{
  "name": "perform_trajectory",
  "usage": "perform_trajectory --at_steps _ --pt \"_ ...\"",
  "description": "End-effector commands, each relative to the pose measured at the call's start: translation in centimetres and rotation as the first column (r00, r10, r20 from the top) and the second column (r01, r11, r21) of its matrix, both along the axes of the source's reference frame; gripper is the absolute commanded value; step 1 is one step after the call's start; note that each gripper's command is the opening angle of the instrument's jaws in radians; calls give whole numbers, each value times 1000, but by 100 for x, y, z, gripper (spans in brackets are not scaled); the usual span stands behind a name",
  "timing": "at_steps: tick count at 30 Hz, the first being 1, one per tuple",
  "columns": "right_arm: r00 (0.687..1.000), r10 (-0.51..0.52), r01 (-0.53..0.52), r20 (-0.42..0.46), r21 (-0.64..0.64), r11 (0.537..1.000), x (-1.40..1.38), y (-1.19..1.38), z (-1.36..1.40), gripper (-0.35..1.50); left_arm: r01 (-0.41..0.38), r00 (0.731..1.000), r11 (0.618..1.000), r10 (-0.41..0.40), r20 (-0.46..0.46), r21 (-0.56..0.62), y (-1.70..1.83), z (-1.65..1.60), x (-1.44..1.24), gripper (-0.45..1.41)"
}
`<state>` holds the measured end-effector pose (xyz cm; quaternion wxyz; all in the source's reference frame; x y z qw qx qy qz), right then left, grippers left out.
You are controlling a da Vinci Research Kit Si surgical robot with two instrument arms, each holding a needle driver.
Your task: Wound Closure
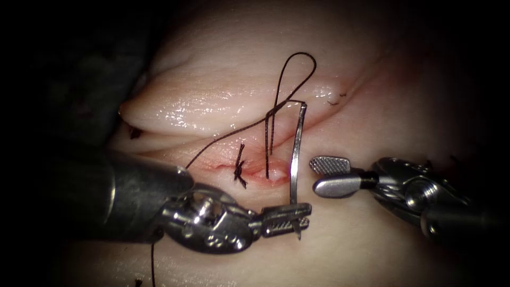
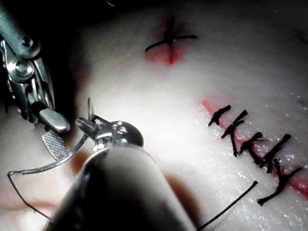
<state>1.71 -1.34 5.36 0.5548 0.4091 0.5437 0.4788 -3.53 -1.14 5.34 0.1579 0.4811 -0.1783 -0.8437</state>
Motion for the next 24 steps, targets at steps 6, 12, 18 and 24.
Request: perform_trajectory --at_steps 6,12,18,24 --pt "1000 -2 2 1 7 1000 8 4 2 123 -18 1000 999 18 -4 -30 -5 8 -5 -45" --pt "1000 8 -8 2 10 1000 17 9 2 121 -38 999 998 39 10 -44 -8 8 -8 -45" --pt "1000 12 -12 -4 16 1000 28 16 0 125 -55 998 997 57 25 -55 -11 9 -12 -45" --pt "1000 7 -7 -15 19 1000 36 15 1 116 -57 998 997 58 27 -54 -12 8 -13 -45"
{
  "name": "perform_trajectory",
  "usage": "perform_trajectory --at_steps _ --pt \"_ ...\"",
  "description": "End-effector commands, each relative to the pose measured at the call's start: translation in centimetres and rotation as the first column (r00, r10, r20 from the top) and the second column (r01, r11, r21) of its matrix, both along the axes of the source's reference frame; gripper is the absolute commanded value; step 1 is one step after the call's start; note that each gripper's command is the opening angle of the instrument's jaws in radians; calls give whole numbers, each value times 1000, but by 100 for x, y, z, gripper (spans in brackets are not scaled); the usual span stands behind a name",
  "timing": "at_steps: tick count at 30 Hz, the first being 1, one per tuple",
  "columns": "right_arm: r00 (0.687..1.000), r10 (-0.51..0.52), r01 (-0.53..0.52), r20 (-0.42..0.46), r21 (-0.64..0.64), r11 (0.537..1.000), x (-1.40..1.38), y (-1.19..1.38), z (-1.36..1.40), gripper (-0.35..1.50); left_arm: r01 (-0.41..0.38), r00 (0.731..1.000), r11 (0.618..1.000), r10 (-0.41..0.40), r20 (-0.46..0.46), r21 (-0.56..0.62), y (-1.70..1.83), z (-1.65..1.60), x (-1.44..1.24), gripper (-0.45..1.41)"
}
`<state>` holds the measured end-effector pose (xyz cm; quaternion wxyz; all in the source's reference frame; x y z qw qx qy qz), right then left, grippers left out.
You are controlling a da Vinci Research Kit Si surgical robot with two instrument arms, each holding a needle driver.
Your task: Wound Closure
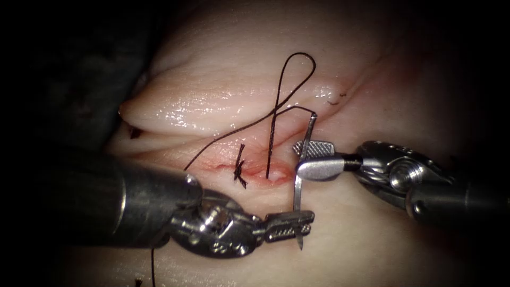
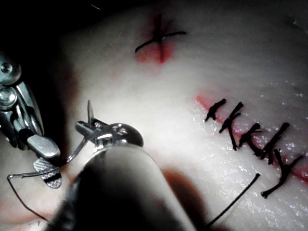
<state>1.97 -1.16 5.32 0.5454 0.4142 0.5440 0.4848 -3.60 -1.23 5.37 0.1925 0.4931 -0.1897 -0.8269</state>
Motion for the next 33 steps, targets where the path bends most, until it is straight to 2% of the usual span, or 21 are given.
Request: perform_trajectory --at_steps 1,2,5,6,7,8,14,15,17,18,20,22,23,24,25,26,27,29,32,33 --pt "1000 -6 6 -9 -2 1000 11 -4 4 111 -2 1000 1000 2 3 2 -4 5 -5 -45" --pt "1000 -10 10 -16 -4 1000 13 -5 5 100 -2 1000 1000 2 3 2 -4 5 -6 -45" --pt "1000 -14 14 -22 -7 1000 16 -7 5 86 -6 1000 1000 6 5 -3 -4 3 -6 -45" --pt "1000 -14 14 -23 -7 1000 17 -7 6 58 -7 1000 1000 7 5 -2 -4 3 -6 -45" --pt "1000 -10 10 -23 -8 1000 17 -8 6 7 -6 1000 1000 6 5 -2 -4 3 -6 -45" --pt "1000 -3 3 -13 -7 1000 17 -8 6 -35 -8 1000 1000 8 7 -1 -5 2 -6 -45" --pt "996 53 -49 69 -54 997 13 -1 11 -35 -43 999 999 42 16 11 -9 -2 -8 -45" --pt "995 64 -59 76 -66 996 12 -1 12 -35 -52 998 999 52 23 14 -10 -3 -8 -16" --pt "994 70 -63 82 -84 994 10 0 13 -35 -37 999 996 34 40 82 -12 -6 -8 84" --pt "994 86 -78 73 -108 991 7 1 13 -35 -5 998 986 -4 55 167 -14 -8 -8 104" --pt "993 92 -79 73 -161 984 5 2 14 -35 29 996 959 -51 73 282 -14 -11 -5 114" --pt "992 108 -85 71 -265 960 3 3 15 -35 62 990 921 -106 94 386 -11 -14 -1 120" --pt "991 112 -88 69 -288 954 2 3 15 -35 72 987 901 -126 98 427 -9 -15 2 118" --pt "991 119 -91 67 -321 943 0 5 15 -35 82 984 877 -147 102 473 -7 -16 5 108" --pt "990 123 -94 65 -337 937 -1 6 15 -35 95 979 839 -177 103 536 -6 -17 11 84" --pt "990 126 -97 62 -347 933 -3 7 16 -35 98 976 819 -190 105 565 -5 -18 15 72" --pt "990 127 -98 61 -358 929 -5 8 16 -35 106 972 784 -210 102 611 -4 -18 20 57" --pt "990 129 -96 62 -385 918 -7 8 17 -35 110 967 727 -236 97 677 0 -17 30 10" --pt "989 132 -92 67 -420 903 -6 6 17 -35 109 961 654 -263 90 749 8 -10 43 -44" --pt "989 132 -89 67 -442 893 -6 5 17 -35 113 959 647 -270 88 755 10 -7 45 -45"
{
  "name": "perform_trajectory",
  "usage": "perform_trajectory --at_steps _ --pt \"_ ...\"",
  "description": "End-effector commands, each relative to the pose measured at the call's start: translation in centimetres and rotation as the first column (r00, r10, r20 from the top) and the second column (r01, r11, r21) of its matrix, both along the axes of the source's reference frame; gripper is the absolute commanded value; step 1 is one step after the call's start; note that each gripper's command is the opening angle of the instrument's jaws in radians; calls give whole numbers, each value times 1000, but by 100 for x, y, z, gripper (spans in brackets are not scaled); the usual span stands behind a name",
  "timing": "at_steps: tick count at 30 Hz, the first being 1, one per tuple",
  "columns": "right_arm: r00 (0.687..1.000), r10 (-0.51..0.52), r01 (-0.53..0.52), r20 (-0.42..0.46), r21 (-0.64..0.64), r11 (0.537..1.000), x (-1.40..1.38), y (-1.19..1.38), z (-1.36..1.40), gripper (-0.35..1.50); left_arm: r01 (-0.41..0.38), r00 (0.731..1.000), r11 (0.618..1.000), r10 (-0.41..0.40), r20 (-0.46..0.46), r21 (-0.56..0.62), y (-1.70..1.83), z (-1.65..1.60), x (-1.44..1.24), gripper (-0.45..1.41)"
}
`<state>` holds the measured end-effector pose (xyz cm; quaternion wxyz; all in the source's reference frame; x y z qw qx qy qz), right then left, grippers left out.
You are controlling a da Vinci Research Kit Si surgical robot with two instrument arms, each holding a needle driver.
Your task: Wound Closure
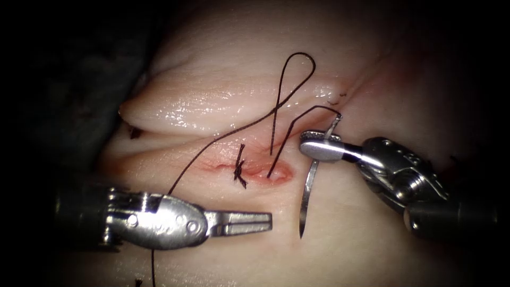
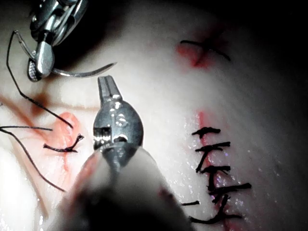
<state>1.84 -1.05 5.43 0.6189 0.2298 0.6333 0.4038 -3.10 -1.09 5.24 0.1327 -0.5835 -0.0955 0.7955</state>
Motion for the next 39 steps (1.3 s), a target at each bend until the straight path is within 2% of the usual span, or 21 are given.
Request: perform_trajectory --at_steps 1,7,11,16,21,23,32,39 --pt "1000 -4 4 4 -31 1000 8 -7 6 -35 5 1000 1000 -5 -12 8 -1 10 -4 -45" --pt "1000 -10 11 12 -92 996 9 -10 6 -35 34 987 999 -34 -159 -4 16 30 -5 -45" --pt "1000 -10 13 23 -139 990 9 -13 6 -35 39 959 999 -40 -279 -8 25 46 -7 -45" --pt "1000 -10 16 29 -191 981 10 -14 5 -35 14 912 1000 -13 -411 -1 26 69 -7 -45" --pt "1000 -3 8 27 -210 978 12 -14 5 -35 -58 840 998 70 -538 39 16 91 -7 -45" --pt "1000 -3 9 26 -217 976 14 -15 5 -35 -91 821 995 101 -562 46 13 97 -8 -45" --pt "1000 -1 7 24 -257 966 25 -21 9 -35 -74 805 996 84 -587 40 21 113 -17 -45" --pt "999 -16 31 50 -323 946 28 -23 10 -35 -66 806 997 78 -587 43 27 122 -23 -45"
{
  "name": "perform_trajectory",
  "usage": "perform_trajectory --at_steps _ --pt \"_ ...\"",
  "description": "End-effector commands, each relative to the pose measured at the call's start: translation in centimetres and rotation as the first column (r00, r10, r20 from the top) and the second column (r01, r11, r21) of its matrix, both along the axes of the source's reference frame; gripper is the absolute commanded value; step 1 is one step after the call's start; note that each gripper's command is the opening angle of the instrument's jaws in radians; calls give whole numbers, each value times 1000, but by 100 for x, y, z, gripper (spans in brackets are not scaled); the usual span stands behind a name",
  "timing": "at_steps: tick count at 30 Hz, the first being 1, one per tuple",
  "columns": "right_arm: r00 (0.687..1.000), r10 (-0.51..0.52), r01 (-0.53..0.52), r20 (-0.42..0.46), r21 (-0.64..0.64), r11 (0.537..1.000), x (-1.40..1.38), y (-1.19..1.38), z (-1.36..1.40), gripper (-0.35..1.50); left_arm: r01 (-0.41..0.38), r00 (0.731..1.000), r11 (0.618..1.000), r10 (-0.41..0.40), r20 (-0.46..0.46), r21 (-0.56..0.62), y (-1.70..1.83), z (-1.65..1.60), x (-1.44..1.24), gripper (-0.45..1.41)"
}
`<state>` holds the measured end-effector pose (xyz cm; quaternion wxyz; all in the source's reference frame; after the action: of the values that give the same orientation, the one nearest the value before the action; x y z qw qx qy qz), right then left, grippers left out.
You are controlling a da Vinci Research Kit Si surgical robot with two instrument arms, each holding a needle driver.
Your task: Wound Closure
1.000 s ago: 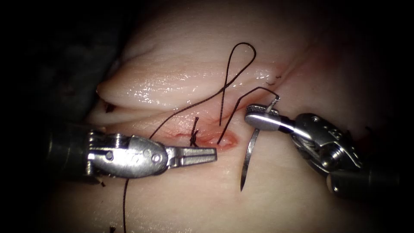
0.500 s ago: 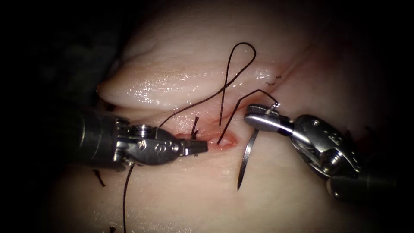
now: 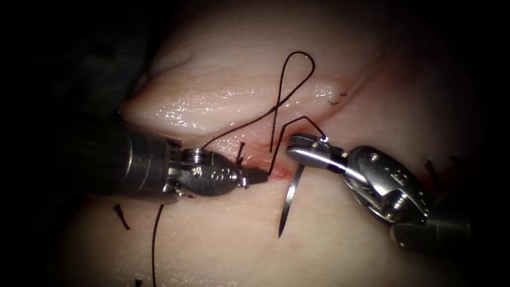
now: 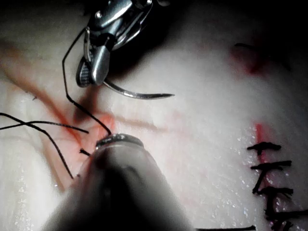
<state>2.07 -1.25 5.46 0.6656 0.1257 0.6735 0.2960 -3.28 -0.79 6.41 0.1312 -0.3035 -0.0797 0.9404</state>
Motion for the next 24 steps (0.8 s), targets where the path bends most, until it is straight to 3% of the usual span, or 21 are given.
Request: perform_trajectory --at_steps 1,5,13,24 --pt "1000 -5 6 9 -27 1000 5 -2 7 -35 0 1000 1000 0 -3 1 -1 8 -4 -45" --pt "1000 -4 7 27 -114 993 5 -3 7 -35 -12 1000 1000 12 -23 4 5 21 1 -45" --pt "999 -9 17 46 -172 985 5 1 12 -35 -57 993 998 61 -99 36 -5 51 10 -45" --pt "998 8 9 68 -246 969 6 8 18 -35 -86 981 994 97 -168 74 -4 50 10 -45"
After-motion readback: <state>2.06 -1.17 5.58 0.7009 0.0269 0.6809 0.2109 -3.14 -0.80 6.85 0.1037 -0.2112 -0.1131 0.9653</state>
